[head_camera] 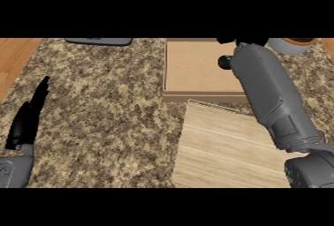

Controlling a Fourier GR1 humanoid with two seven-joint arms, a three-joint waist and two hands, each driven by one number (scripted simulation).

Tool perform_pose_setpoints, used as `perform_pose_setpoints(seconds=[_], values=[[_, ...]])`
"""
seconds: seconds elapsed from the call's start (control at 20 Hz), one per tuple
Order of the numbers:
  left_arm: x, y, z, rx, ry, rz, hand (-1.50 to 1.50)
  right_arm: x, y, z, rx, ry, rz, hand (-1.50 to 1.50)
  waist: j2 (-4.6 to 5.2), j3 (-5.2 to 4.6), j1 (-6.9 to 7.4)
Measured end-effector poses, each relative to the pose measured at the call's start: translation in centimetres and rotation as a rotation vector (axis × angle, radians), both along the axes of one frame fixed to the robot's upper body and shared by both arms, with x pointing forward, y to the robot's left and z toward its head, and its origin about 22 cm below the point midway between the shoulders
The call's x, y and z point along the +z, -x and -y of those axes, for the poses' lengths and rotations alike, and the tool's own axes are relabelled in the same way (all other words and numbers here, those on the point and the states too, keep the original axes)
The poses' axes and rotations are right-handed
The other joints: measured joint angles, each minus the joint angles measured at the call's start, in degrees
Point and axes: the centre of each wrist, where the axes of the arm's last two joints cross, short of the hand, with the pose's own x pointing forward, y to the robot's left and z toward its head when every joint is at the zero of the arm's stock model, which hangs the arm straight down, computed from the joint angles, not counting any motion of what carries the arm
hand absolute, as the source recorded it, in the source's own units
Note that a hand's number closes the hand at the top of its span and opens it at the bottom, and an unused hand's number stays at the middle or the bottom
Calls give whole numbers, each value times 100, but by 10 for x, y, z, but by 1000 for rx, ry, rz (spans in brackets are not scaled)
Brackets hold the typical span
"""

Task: Pick the eggplant from the tray and place it in the cardboard box

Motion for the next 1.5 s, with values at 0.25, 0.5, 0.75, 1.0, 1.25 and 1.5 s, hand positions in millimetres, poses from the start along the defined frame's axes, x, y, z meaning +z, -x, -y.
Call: perform_pose_setpoints(seconds=[0.25, 0.5, 0.75, 1.0, 1.25, 1.5], values=[[-1, -1, 1, -6, -2, 0, 0, -17, -1, 8, -11, -73, -4, -150, 29, 4, 49], [1, -1, 1, -8, -1, 0, 0, -20, -1, 9, -3, -76, 91, -150, 25, 6, 62], [0, -1, -1, 8, 0, -4, 0, -14, -2, 17, -20, -99, 259, -150, 0, 8, -1], [1, 2, -6, 25, 4, -13, 0, -12, -1, 24, -56, -163, 407, -150, -55, 7, -114], [-6, 15, -18, 60, -1, -29, 0, -24, 6, 41, -47, -227, 471, -150, -146, 1, -307], [-8, 20, -27, 83, -2, -38, 0, -30, 19, 75, -81, -248, 494, -150, -211, -4, -472]])
